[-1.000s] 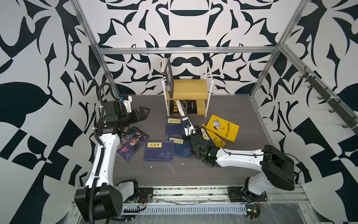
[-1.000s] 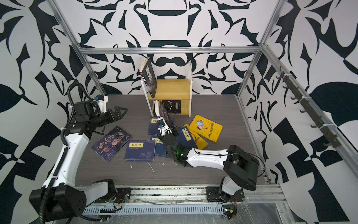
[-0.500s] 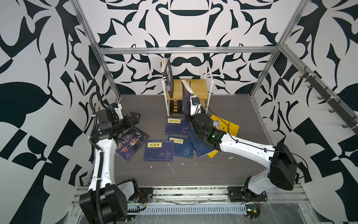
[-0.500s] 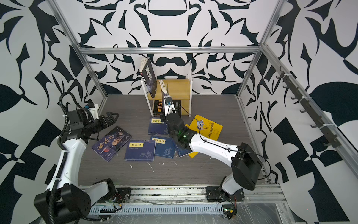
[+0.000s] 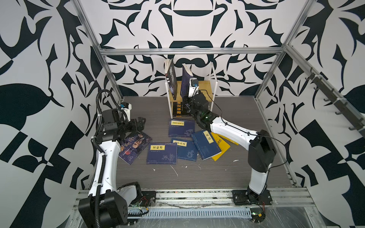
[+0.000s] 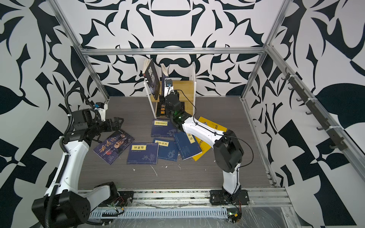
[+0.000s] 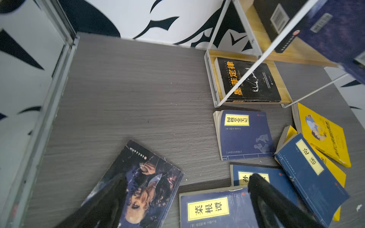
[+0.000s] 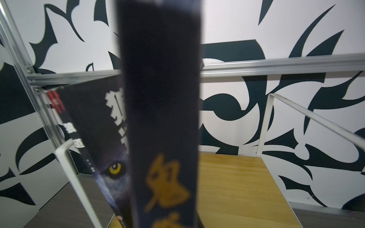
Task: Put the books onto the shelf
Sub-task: 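Carry the upright purple book with the right gripper to the wooden shelf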
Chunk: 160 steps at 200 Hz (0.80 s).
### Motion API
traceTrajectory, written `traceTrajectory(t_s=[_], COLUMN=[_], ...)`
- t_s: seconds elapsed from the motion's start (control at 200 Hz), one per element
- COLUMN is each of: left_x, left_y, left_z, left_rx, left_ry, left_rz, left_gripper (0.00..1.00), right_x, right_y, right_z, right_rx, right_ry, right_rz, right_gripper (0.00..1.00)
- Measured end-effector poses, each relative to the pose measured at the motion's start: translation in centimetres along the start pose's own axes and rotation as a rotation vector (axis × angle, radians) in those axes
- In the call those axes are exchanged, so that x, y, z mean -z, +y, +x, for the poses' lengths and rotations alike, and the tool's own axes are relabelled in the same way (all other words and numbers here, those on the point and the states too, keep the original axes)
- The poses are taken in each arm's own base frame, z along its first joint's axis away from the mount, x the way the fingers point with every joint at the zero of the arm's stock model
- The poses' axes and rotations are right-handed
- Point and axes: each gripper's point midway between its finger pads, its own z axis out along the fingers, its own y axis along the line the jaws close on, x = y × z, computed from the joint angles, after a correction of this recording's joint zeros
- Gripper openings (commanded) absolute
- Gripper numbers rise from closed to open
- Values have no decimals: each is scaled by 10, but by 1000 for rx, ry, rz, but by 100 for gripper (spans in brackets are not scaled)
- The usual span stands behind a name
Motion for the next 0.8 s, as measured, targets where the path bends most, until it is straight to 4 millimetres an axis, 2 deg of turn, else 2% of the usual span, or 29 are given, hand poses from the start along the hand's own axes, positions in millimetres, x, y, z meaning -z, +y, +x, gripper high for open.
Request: traceTrajectory(t_s=[0.165,0.41,0.54,0.8], left_x=[6,0,-3,-5], left_y=[-17,-26,-33,-37], left_z=[-18,-8,-7,-5], left_rx=[-98,-92,-100,-102], left_ry=[-25,25,32,40], left_rz=[26,47,63,76], left_gripper=[100,99,99,100], right_x=[-31,-62,-69,-70], right_y=[-6,-14,-10,5], right_z=[10,11,16,18], right_rx=[9,4,-10,-46], right_ry=[-23,-67,-75,-73], right_rz=[30,72,67,17], right_gripper=[0,0,0,0])
